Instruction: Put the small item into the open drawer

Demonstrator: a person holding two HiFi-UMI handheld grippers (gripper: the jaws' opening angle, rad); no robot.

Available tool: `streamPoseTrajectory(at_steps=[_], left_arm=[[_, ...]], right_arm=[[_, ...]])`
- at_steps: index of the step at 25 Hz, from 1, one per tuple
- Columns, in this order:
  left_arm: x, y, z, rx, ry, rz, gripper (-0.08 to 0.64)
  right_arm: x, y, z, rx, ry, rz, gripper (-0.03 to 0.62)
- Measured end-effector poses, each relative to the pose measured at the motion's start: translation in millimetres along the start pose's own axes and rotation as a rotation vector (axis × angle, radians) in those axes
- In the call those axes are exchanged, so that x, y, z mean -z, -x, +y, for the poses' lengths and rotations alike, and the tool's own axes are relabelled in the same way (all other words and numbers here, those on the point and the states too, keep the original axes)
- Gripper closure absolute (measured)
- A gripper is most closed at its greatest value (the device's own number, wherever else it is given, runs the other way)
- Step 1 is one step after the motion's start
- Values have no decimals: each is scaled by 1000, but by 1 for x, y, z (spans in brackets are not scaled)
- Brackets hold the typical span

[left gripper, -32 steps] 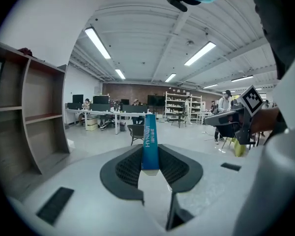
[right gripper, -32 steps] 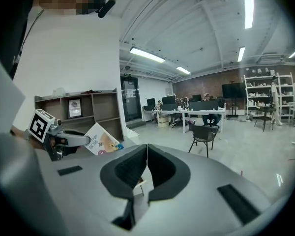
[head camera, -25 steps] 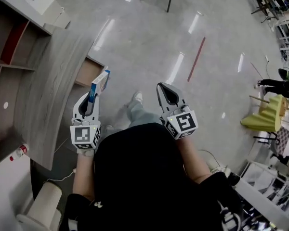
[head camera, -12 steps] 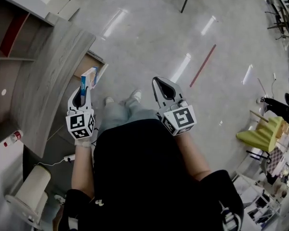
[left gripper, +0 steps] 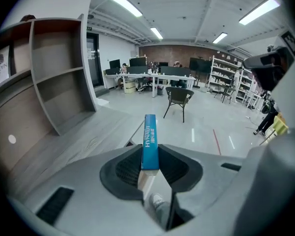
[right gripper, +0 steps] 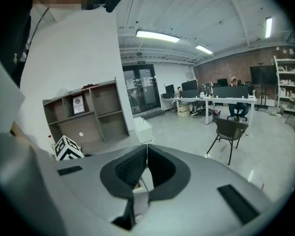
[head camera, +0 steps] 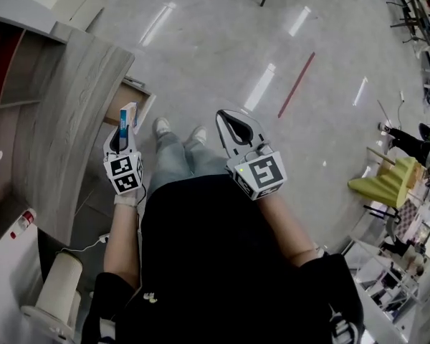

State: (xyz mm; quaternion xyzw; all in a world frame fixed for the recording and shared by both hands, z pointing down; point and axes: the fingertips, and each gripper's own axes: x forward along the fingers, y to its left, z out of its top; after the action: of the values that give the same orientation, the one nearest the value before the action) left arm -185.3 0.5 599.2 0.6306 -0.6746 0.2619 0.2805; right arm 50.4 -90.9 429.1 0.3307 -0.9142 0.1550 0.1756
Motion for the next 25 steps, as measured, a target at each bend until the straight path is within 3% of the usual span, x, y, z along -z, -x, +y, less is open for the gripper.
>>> streamPoseTrajectory(at_steps=[9,15,25], left_arm=[[38,-66,23,11,-36,110,466],[60,-111,35,29,-83,179,466],[86,-155,34,46,-162,281,466]], right_arm=[[4,-10,4,101,-6,75,578],[14,-26,10,115,-10,74,580],[27,-3,-8,225,-42,125,580]])
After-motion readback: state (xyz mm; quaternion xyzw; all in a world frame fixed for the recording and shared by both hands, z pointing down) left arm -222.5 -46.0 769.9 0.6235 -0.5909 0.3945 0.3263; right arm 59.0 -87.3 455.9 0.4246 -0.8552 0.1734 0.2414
